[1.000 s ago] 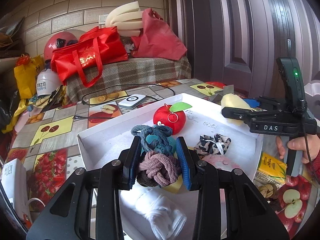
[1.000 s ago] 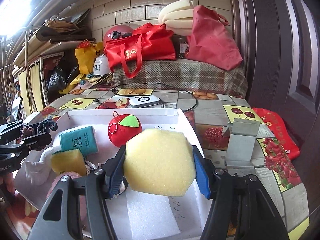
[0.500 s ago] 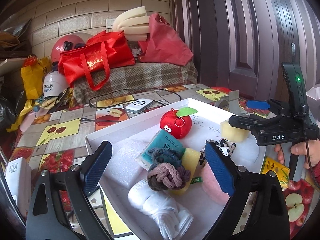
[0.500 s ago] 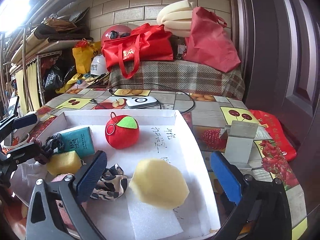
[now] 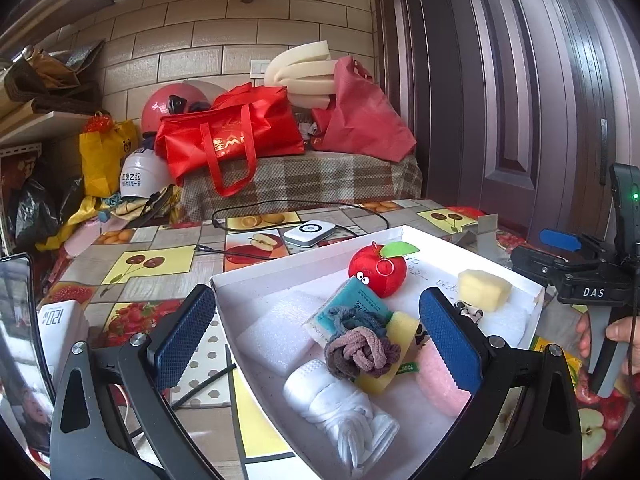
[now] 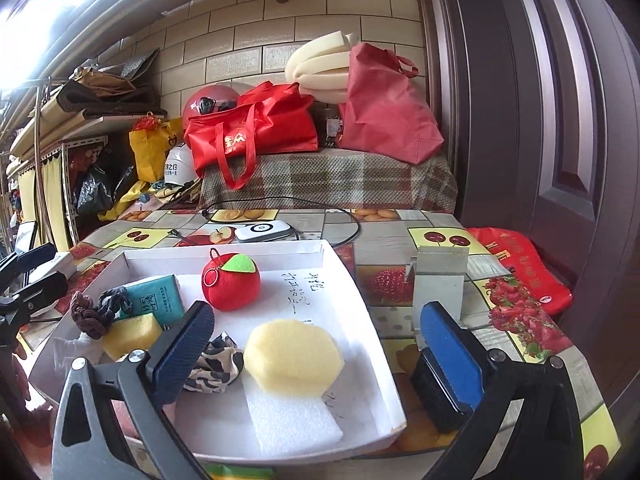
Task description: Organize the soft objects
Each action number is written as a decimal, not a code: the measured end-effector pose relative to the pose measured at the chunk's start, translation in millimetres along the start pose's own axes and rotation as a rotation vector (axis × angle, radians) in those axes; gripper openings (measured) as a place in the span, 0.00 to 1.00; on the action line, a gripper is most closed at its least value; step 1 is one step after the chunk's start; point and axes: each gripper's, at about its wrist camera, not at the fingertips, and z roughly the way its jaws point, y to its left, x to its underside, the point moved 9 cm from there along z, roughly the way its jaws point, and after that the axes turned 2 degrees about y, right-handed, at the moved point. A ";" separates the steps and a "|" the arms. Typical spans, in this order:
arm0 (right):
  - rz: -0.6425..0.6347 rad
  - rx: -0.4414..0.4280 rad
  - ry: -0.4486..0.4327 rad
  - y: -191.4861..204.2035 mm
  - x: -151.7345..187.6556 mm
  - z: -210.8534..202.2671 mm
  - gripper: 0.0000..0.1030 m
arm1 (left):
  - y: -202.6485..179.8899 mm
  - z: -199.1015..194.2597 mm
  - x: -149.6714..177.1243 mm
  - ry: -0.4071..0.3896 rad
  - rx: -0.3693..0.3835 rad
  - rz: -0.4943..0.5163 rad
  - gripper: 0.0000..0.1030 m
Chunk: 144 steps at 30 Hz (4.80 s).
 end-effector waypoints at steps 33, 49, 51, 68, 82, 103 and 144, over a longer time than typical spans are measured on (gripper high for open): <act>0.139 -0.011 0.473 -5.9 107.1 -35.8 0.49 | -165.7 -32.2 92.7 0.393 0.340 0.441 1.00; 0.233 -0.014 0.423 -27.8 109.2 -58.3 0.49 | -190.8 -25.4 91.0 0.398 0.394 0.415 0.36; 0.244 -0.004 0.375 -32.0 102.6 -65.6 0.49 | -189.6 -40.7 78.0 0.285 0.367 0.436 0.36; 0.134 0.052 -0.070 16.7 41.1 -139.8 0.49 | -97.6 -82.7 27.7 -0.022 0.205 0.086 0.36; 0.044 0.016 -0.016 54.5 43.8 -102.0 0.49 | -91.5 -68.8 25.2 -0.011 0.154 0.062 0.37; 0.094 0.065 -0.006 46.6 14.3 -30.7 0.49 | 10.7 -15.6 6.8 -0.020 -0.042 -0.063 0.38; 0.013 0.125 0.012 71.4 -9.0 28.7 1.00 | 48.9 30.8 -9.5 -0.009 -0.152 -0.073 1.00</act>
